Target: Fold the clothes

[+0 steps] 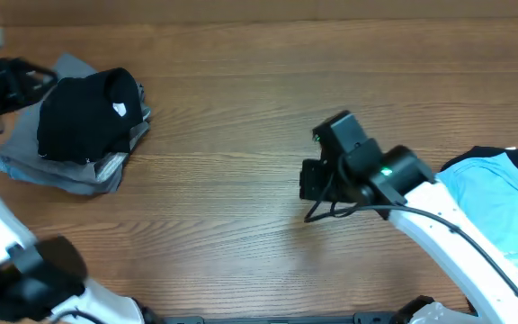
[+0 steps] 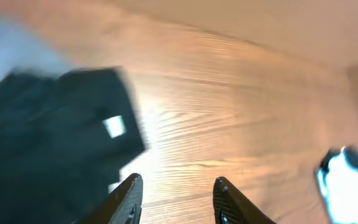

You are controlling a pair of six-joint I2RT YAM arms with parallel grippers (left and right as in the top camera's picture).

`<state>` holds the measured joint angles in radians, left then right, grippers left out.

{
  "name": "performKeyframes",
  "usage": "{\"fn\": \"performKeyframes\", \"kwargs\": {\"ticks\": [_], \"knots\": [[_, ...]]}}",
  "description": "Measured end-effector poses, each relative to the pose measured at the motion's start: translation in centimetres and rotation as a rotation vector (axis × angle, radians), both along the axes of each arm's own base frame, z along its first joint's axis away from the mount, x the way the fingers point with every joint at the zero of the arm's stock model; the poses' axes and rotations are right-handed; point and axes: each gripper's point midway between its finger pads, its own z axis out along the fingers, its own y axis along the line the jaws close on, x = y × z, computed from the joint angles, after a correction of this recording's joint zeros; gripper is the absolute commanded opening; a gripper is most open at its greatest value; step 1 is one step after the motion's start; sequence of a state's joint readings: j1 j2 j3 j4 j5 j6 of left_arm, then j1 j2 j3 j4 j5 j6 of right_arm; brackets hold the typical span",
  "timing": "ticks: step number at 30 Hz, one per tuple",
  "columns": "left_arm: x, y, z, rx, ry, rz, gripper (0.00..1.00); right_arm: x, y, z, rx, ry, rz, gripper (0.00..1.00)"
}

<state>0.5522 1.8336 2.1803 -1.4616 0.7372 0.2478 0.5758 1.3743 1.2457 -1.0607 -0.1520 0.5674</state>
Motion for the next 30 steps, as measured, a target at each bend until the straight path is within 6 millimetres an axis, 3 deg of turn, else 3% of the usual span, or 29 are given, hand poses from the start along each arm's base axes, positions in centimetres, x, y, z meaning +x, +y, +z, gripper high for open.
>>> {"fn": "performKeyframes", "kwargs": {"ticks": [1, 2, 4, 6, 8, 9, 10, 12, 18, 23, 30], "knots": [[-0.5, -2.1, 1.3, 0.052, -0.025, -0.041, 0.49, 0.4, -0.3, 2.0, 0.001, -0.052, -0.009, 0.04], [-1.4, -4.0, 2.7, 0.102, -0.050, -0.076, 0.55, 0.6, -0.5, 3.4, 0.006, -0.091, -0.014, 0.11], [-4.7, -8.7, 5.9, 0.216, -0.112, -0.158, 1.00, 1.2, -1.1, 9.0, 0.051, -0.248, -0.029, 0.28], [-7.8, -11.8, 8.1, 0.283, -0.170, -0.223, 1.00, 1.0, -1.8, 12.9, 0.089, -0.355, -0.041, 0.48], [-11.4, -14.4, 9.9, 0.338, -0.225, -0.280, 1.00, 0.2, -2.9, 16.9, 0.132, -0.467, -0.062, 0.82], [-12.8, -15.2, 10.4, 0.359, -0.243, -0.299, 1.00, -0.1, -3.3, 17.8, 0.144, -0.494, -0.071, 1.00], [-14.5, -15.9, 10.8, 0.384, -0.254, -0.315, 1.00, -0.9, -4.2, 19.7, 0.163, -0.553, -0.087, 1.00], [-16.3, -16.0, 10.7, 0.406, -0.238, -0.303, 1.00, -1.7, -5.2, 21.2, 0.181, -0.606, -0.101, 1.00], [-18.3, -14.5, 10.4, 0.438, -0.199, -0.173, 1.00, -4.4, -7.5, 24.1, 0.232, -0.712, -0.132, 1.00], [-20.2, -13.9, 11.3, 0.446, -0.241, -0.116, 1.00, -5.4, -8.2, 24.8, 0.247, -0.740, -0.141, 1.00], [-20.6, -13.7, 11.5, 0.449, -0.249, -0.102, 1.00, -5.2, -8.1, 24.6, 0.243, -0.734, -0.140, 1.00]]}}
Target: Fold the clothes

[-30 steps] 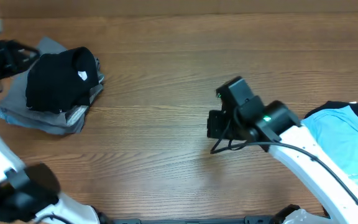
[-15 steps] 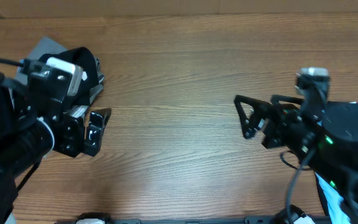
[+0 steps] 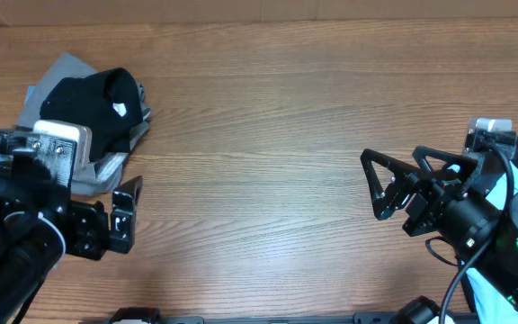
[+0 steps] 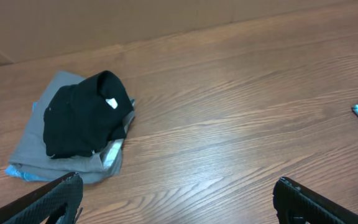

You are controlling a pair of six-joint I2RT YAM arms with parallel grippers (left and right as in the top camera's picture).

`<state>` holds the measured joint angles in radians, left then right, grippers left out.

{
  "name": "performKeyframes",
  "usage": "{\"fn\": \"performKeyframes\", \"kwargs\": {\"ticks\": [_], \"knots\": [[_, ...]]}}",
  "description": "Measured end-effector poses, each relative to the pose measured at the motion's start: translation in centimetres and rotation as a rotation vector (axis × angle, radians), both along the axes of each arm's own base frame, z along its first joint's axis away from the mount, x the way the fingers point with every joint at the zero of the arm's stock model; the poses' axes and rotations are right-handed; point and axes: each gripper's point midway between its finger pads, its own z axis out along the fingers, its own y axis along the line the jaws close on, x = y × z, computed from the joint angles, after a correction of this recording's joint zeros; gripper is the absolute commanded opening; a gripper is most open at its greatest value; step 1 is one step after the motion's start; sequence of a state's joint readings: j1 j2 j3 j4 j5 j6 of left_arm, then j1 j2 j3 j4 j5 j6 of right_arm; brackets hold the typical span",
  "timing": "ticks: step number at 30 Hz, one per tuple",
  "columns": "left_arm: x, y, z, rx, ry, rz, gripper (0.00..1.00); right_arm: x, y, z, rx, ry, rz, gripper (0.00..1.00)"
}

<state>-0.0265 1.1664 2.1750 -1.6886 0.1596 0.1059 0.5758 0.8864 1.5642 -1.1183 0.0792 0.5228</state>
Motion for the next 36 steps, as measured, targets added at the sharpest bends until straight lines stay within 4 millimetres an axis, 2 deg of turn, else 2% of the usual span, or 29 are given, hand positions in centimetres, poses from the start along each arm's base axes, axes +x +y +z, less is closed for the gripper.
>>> {"fn": "performKeyframes", "kwargs": {"ticks": [7, 13, 28, 30, 32, 36], "knots": [[0.2, 0.0, -0.1, -0.001, 0.007, 0.002, 1.00, -0.5, 0.8, 0.0, 0.017, 0.011, 0.049, 1.00], [0.2, 0.0, -0.1, -0.002, 0.007, 0.002, 1.00, -1.5, 1.3, -1.3, 0.007, 0.072, 0.103, 1.00], [0.2, 0.0, -0.1, -0.002, 0.008, 0.002, 1.00, -0.8, 0.6, -1.0, -0.128, -0.025, 0.111, 1.00], [0.2, 0.0, -0.1, -0.001, 0.007, 0.002, 1.00, -0.6, 0.4, -0.7, -0.144, -0.049, 0.108, 1.00], [0.2, 0.0, -0.1, -0.001, 0.008, 0.002, 1.00, 0.1, 0.2, 0.6, -0.159, -0.120, 0.096, 1.00], [0.2, 0.0, -0.1, -0.001, 0.008, 0.002, 1.00, 1.0, -2.0, 2.0, -0.235, -0.222, 0.050, 1.00]]}}
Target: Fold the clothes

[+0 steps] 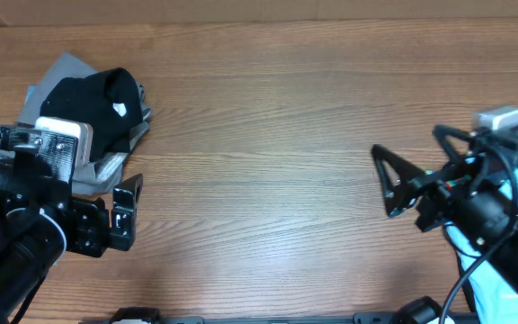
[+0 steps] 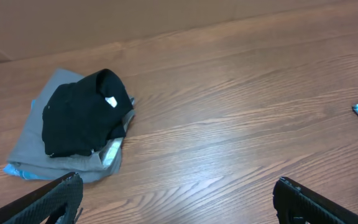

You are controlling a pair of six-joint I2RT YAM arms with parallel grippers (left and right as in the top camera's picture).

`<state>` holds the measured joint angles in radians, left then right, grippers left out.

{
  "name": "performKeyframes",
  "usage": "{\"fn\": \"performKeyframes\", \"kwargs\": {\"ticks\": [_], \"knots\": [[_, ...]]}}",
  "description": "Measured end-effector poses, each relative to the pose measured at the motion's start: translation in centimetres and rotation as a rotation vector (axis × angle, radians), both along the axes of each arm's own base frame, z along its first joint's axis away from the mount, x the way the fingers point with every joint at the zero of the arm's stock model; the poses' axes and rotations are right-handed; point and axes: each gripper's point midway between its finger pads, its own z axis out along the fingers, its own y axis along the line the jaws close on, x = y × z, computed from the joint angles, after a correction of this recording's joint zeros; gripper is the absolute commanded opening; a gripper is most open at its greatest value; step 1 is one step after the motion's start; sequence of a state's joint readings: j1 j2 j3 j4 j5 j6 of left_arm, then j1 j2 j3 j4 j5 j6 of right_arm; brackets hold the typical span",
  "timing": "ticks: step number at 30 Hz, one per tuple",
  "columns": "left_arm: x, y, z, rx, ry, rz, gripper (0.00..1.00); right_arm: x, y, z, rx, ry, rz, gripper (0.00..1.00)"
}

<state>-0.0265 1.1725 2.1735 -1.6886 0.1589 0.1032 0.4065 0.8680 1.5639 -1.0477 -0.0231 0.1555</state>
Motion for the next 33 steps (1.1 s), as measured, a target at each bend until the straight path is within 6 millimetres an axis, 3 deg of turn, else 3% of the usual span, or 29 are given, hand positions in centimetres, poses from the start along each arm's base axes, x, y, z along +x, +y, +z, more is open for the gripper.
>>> {"fn": "performKeyframes", "kwargs": {"ticks": [5, 13, 15, 20, 23, 28, 33], "knots": [[0.0, 0.0, 0.0, 0.000, 0.000, 0.000, 1.00, -0.3, -2.3, 0.5, -0.057, -0.071, -0.040, 1.00], [0.0, 0.1, -0.1, 0.003, 0.004, 0.004, 1.00, 0.8, -3.4, -1.9, -0.056, -0.249, -0.082, 1.00], [0.0, 0.1, -0.1, 0.004, 0.004, 0.005, 1.00, 0.9, -3.3, -4.4, -0.056, -0.263, -0.076, 1.00], [0.0, 0.1, -0.1, 0.004, 0.004, 0.005, 1.00, 0.3, -3.2, -13.3, -0.066, -0.193, -0.061, 1.00], [0.0, 0.1, -0.1, 0.004, 0.004, 0.005, 1.00, -0.2, -3.3, -17.2, -0.070, -0.169, -0.059, 1.00], [0.0, 0.1, -0.1, 0.005, 0.004, 0.006, 1.00, -0.8, -3.7, -21.2, -0.072, -0.167, -0.076, 1.00], [0.0, 0.1, -0.1, 0.004, 0.004, 0.005, 1.00, -0.9, -3.9, -23.2, -0.071, -0.181, -0.087, 1.00]]}}
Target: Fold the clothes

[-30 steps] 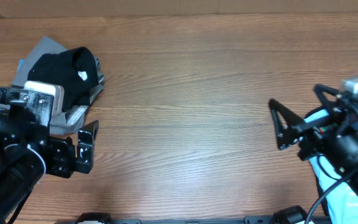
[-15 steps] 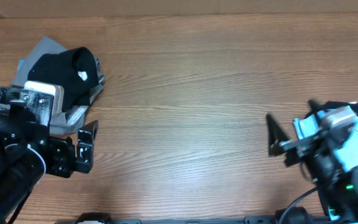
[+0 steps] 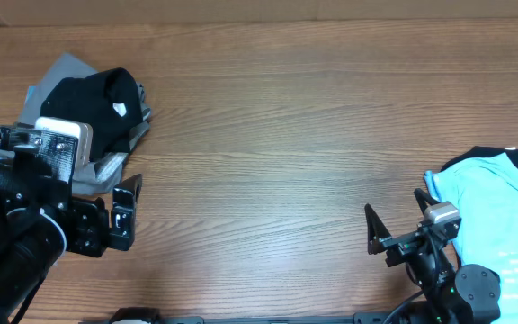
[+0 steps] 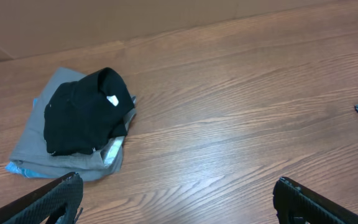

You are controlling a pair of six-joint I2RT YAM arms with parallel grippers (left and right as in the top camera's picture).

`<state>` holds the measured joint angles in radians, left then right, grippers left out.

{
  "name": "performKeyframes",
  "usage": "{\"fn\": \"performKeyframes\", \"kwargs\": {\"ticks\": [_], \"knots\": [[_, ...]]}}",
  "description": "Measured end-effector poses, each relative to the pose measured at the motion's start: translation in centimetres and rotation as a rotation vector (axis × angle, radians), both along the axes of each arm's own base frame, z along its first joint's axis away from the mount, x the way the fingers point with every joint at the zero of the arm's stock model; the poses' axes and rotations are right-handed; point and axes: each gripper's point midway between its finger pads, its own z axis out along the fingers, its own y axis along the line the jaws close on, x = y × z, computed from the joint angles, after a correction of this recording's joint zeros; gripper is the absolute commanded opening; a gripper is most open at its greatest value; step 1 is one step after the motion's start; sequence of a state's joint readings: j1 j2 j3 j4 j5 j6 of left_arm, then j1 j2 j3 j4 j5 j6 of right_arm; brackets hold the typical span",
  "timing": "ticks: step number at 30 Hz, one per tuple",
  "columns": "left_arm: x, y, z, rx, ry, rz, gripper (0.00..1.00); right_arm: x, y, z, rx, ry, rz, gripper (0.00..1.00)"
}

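A folded pile lies at the table's far left: a black garment [image 3: 88, 112] [image 4: 82, 112] on top of a grey one [image 3: 61, 72] [image 4: 39, 140]. An unfolded light blue t-shirt [image 3: 502, 202] with a dark collar lies at the right edge; in the left wrist view only its corner shows. My left gripper [image 3: 117, 216] [image 4: 179, 199] hangs wide open and empty, in front of the pile. Near the front edge, just left of the blue shirt, my right gripper [image 3: 396, 223] is open and holds nothing.
The wooden table [image 3: 268, 135] stretches bare between the pile and the blue shirt. A brown wall [image 4: 104, 18] runs along the far edge. My left arm's body [image 3: 16, 243] fills the front left corner.
My right arm has drawn back from over the blue shirt to the front edge, so more of the shirt shows. The left arm and the pile have not moved.
At first my left gripper was close over the black garment on the pile, and my right arm reached toward the table's middle. Then both arms were drawn back, open, left in front of the pile and right over the blue shirt. Now the right sits lower still.
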<state>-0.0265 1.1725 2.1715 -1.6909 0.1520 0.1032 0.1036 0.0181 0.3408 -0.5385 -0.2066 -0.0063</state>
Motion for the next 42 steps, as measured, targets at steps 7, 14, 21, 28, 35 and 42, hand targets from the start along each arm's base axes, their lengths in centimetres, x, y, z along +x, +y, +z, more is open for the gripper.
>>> {"fn": "performKeyframes", "kwargs": {"ticks": [7, 14, 21, 28, 35, 42], "knots": [[0.0, 0.0, 0.0, 0.000, 0.000, 0.000, 1.00, 0.5, 0.0, -2.8, -0.008, 0.057, 0.000, 1.00], [0.0, 0.0, 0.0, 0.000, 0.000, 0.000, 1.00, 1.0, 0.1, -6.7, -0.017, 0.141, 0.000, 1.00], [0.0, 0.0, 0.0, 0.000, 0.000, 0.000, 1.00, 1.1, 0.0, -8.2, -0.018, 0.166, -0.004, 1.00], [0.0, 0.0, 0.0, 0.000, 0.000, 0.000, 1.00, 1.1, 0.0, -8.2, -0.019, 0.166, -0.005, 1.00], [0.0, 0.0, 0.0, 0.000, 0.000, 0.000, 1.00, 1.1, 0.0, -8.1, -0.019, 0.166, -0.004, 1.00], [0.0, 0.0, 0.0, 0.000, 0.000, 0.000, 1.00, 1.1, 0.0, -8.2, -0.019, 0.167, -0.004, 1.00]]}}
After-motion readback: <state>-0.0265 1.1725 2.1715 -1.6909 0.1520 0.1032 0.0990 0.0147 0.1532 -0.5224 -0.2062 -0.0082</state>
